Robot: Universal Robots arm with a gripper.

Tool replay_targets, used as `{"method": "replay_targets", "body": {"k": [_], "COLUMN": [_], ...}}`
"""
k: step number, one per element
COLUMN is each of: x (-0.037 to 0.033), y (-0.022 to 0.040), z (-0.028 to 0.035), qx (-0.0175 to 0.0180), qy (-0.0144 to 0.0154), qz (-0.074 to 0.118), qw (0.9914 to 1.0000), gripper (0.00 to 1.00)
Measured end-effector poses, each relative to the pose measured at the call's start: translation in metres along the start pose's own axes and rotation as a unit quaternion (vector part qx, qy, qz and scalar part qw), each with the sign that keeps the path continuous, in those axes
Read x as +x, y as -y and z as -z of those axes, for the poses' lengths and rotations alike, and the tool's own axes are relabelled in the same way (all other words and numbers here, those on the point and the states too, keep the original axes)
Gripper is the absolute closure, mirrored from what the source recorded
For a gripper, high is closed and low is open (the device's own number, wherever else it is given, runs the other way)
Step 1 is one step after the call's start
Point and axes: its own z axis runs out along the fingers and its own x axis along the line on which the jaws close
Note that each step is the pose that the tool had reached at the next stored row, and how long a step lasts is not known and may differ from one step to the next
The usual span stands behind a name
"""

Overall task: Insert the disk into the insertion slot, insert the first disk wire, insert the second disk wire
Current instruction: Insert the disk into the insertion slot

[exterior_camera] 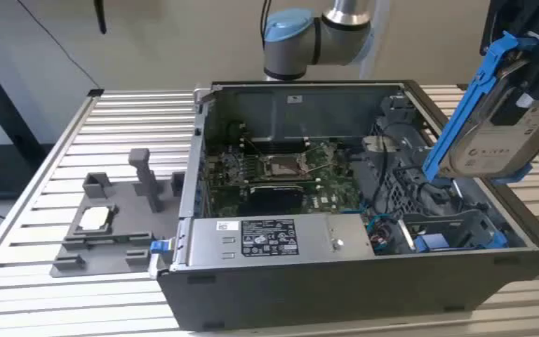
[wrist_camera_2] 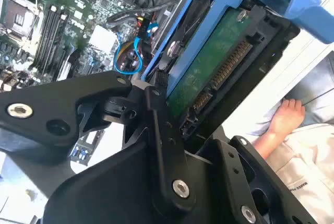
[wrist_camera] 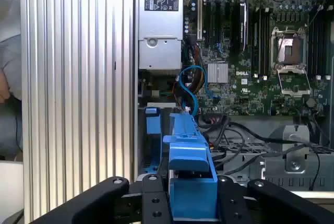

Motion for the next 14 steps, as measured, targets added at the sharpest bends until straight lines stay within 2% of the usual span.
{"method": "replay_targets", "body": {"k": [9, 14], "x": [0.0, 0.0005], "y": [0.0001, 0.0002], "z": [-0.0015, -0.0053], "qx": [0.0, 0.0], "qy": [-0.0001, -0.0001], "qz": [0.0, 0.0], "qw": [1.0, 1.0], "gripper": [0.67, 0.67]}}
